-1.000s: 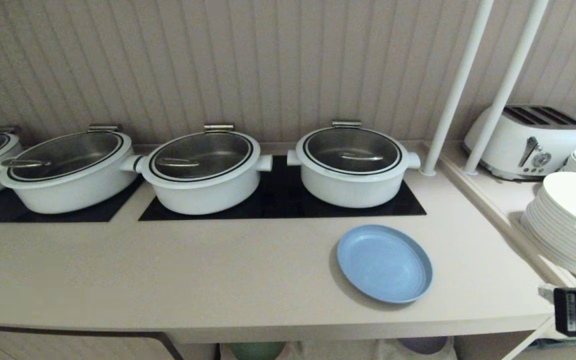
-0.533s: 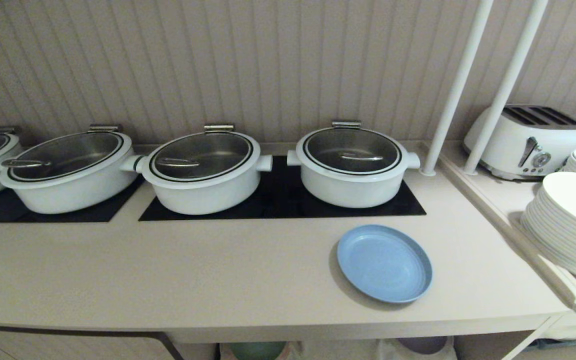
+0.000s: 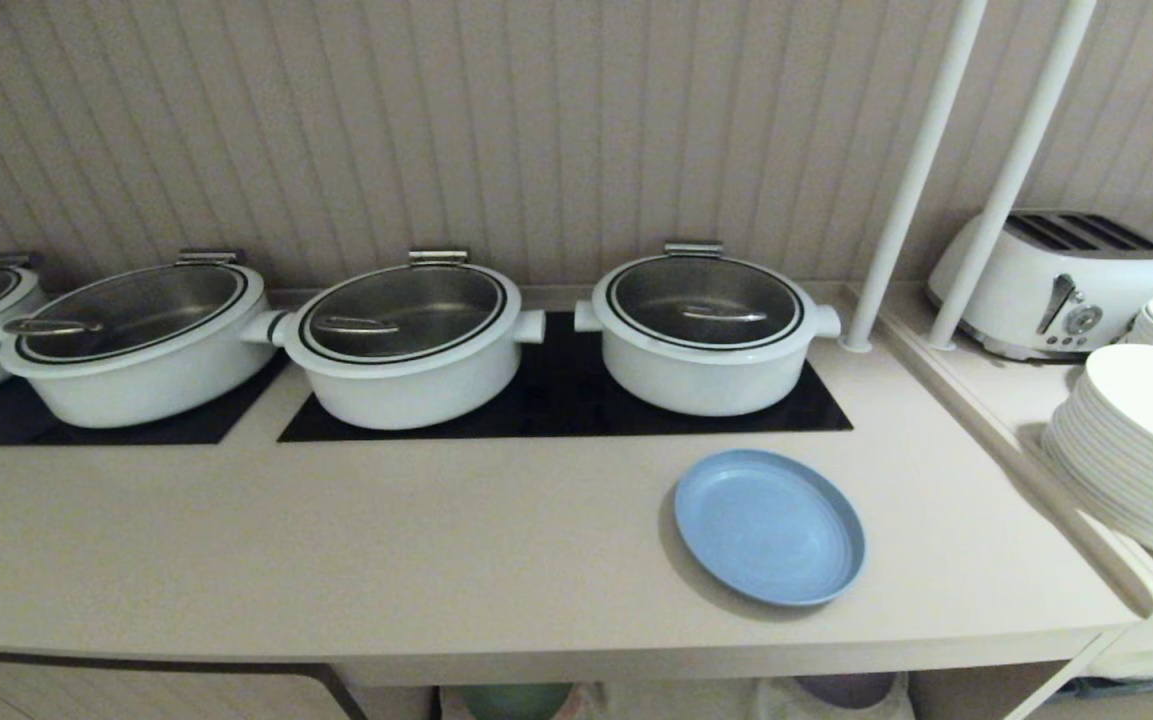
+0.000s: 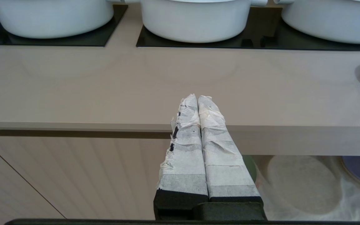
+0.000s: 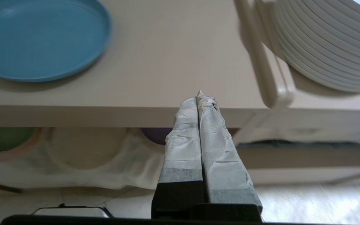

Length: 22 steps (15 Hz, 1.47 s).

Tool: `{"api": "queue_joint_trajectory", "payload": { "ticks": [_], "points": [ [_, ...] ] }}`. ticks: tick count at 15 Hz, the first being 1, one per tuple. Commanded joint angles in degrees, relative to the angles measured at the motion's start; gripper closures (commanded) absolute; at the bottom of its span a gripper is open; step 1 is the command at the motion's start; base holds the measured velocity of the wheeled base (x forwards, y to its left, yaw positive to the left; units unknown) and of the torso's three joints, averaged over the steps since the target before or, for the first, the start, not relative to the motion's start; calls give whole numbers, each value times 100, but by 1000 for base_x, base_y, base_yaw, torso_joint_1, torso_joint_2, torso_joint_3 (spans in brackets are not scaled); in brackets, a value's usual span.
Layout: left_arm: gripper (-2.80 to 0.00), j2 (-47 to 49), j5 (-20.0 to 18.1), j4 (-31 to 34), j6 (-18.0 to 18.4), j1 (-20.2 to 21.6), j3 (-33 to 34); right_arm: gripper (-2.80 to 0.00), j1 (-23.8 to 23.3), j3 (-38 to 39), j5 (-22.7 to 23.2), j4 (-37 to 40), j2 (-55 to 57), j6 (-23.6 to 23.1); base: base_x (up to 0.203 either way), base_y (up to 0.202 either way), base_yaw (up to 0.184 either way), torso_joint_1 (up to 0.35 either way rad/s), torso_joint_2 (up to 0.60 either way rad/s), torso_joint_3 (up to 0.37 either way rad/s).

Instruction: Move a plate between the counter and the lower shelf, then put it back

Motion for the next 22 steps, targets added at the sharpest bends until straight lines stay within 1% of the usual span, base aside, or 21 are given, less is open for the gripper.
{"api": "queue_joint_trajectory", "payload": {
  "ticks": [1, 3, 5, 7, 11, 16, 19, 22],
  "points": [
    [0, 0, 3, -2, -3, 2, 2, 0, 0, 16, 269, 415, -816, -56, 0, 0, 0, 0, 0, 0],
    [0, 0, 3, -2, -3, 2, 2, 0, -26, 16, 385, 1304, -1724, -197, 0, 0, 0, 0, 0, 0],
    [0, 0, 3, -2, -3, 2, 2, 0, -143, 16, 634, 1879, -2544, -295, 0, 0, 0, 0, 0, 0],
    [0, 0, 3, -2, -3, 2, 2, 0, -308, 16, 889, 2220, -3179, -339, 0, 0, 0, 0, 0, 0],
    [0, 0, 3, -2, -3, 2, 2, 0, -439, 16, 1020, 2475, -4232, -345, 0, 0, 0, 0, 0, 0],
    [0, 0, 3, -2, -3, 2, 2, 0, -455, 7, 1020, 2518, -4252, -345, 0, 0, 0, 0, 0, 0],
    [0, 0, 3, -2, -3, 2, 1, 0, -455, 7, 1002, 2535, -4252, -151, 0, 0, 0, 0, 0, 0],
    [0, 0, 3, -2, -3, 2, 2, 0, -455, 7, 1002, 2535, -4252, -166, 0, 0, 0, 0, 0, 0]
  ]
}}
